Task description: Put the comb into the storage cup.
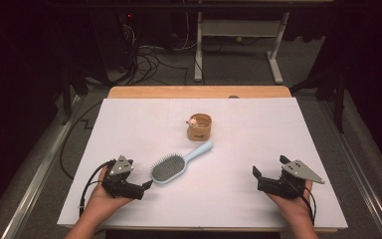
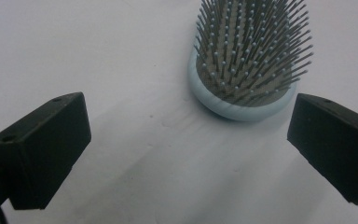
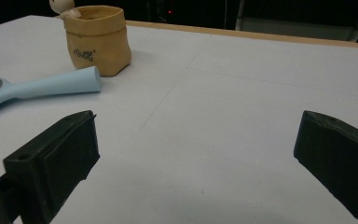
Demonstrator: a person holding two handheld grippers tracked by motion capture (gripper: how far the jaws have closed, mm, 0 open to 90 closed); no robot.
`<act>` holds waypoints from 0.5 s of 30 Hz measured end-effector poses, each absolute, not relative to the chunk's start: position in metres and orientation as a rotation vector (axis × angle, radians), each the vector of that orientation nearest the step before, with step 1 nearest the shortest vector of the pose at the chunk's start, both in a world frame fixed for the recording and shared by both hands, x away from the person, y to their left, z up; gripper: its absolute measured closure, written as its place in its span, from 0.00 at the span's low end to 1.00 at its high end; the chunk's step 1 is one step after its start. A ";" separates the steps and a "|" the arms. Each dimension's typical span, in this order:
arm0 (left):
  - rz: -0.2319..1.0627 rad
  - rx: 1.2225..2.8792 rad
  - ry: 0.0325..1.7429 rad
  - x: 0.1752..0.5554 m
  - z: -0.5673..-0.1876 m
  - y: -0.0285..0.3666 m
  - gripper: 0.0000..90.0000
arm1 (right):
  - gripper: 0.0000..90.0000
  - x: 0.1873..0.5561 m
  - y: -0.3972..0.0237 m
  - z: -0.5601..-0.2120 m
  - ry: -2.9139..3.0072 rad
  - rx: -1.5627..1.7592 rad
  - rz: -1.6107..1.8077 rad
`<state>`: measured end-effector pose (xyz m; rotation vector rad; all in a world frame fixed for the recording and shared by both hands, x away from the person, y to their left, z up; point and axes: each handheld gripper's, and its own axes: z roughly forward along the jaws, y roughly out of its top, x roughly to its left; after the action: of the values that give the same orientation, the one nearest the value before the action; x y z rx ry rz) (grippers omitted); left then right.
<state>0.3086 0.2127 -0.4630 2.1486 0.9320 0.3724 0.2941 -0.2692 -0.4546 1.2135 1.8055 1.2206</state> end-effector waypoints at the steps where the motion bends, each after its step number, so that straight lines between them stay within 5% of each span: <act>1: 0.372 2.166 0.933 0.309 -0.462 0.212 0.00 | 0.00 0.293 -0.270 -0.455 1.805 1.212 1.219; 15: 0.264 2.335 0.950 0.319 -0.452 0.202 0.00 | 0.00 0.290 -0.273 -0.460 1.810 1.217 1.251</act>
<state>0.3186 0.2015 -0.4520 2.3346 0.9499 0.2642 0.2900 -0.2733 -0.4595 1.2171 1.8102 1.2510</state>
